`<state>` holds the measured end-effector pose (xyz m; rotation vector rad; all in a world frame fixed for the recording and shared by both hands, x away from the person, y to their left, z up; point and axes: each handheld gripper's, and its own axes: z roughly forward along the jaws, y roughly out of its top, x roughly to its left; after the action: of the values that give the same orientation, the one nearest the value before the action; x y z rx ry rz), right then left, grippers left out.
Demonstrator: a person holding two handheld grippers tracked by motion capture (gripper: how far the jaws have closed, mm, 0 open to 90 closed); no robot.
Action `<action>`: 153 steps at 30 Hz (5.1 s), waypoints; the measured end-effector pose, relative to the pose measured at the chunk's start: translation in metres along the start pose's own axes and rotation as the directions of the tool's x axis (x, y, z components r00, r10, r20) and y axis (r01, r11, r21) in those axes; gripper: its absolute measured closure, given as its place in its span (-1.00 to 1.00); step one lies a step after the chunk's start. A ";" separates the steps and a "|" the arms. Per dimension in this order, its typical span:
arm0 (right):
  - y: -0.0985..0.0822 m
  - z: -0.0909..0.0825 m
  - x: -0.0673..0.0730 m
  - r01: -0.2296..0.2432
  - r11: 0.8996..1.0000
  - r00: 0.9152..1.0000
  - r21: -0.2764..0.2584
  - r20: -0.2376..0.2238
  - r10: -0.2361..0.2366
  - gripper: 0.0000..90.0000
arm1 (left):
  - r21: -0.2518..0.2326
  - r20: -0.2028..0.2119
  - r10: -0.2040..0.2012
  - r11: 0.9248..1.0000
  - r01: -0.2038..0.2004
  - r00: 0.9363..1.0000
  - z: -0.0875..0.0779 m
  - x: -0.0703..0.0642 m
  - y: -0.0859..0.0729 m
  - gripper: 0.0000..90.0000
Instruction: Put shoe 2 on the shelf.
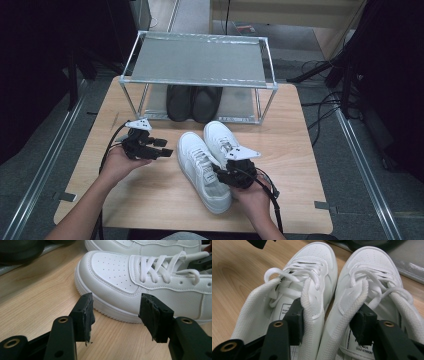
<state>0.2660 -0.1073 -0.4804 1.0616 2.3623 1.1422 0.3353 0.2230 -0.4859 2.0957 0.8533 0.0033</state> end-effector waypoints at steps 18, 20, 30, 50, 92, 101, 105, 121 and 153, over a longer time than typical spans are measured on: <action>0.003 -0.003 -0.006 -0.065 0.998 0.997 0.006 -0.039 0.065 0.64 | -0.015 0.007 -0.008 1.000 0.008 1.000 -0.001 0.002 0.000 0.00; 0.003 -0.003 -0.007 -0.072 0.997 0.996 0.011 -0.042 0.072 0.65 | -0.019 0.008 -0.011 1.000 0.011 1.000 -0.002 0.003 -0.001 0.00; 0.007 -0.007 -0.012 -0.066 0.997 0.995 0.032 -0.071 0.068 0.68 | -0.020 -0.004 -0.014 1.000 0.014 1.000 -0.006 0.004 -0.002 -0.01; 0.019 -0.018 -0.026 0.011 0.998 0.985 0.058 -0.171 0.000 0.68 | -0.011 -0.036 -0.015 1.000 0.015 0.999 -0.015 0.004 -0.009 -0.07; 0.105 0.020 -0.062 0.312 0.950 0.804 -0.005 -0.531 -0.267 0.69 | -0.075 -0.160 -0.132 0.990 0.122 0.978 -0.060 0.016 -0.055 -0.10; 0.136 0.019 -0.068 0.313 0.949 0.762 -0.035 -0.588 -0.272 0.68 | -0.076 -0.163 -0.141 0.989 0.130 0.977 -0.061 0.018 -0.057 -0.10; 0.151 0.014 -0.067 0.306 0.952 0.751 -0.034 -0.606 -0.263 0.68 | -0.080 -0.162 -0.145 0.988 0.133 0.976 -0.062 0.019 -0.057 -0.10; 0.209 -0.033 -0.068 0.321 0.939 0.745 -0.122 -0.580 -0.330 0.68 | -0.090 -0.175 -0.170 0.984 0.156 0.970 -0.069 0.027 -0.063 -0.11; 0.311 -0.021 -0.095 0.064 0.997 0.992 -0.043 -0.106 -0.069 0.68 | -0.057 -0.165 -0.140 0.990 0.132 0.976 -0.063 0.023 -0.061 -0.12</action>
<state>0.4708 -0.0617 -0.2310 0.9228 2.4262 1.2455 0.3001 0.3060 -0.4957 2.0104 1.0875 0.1276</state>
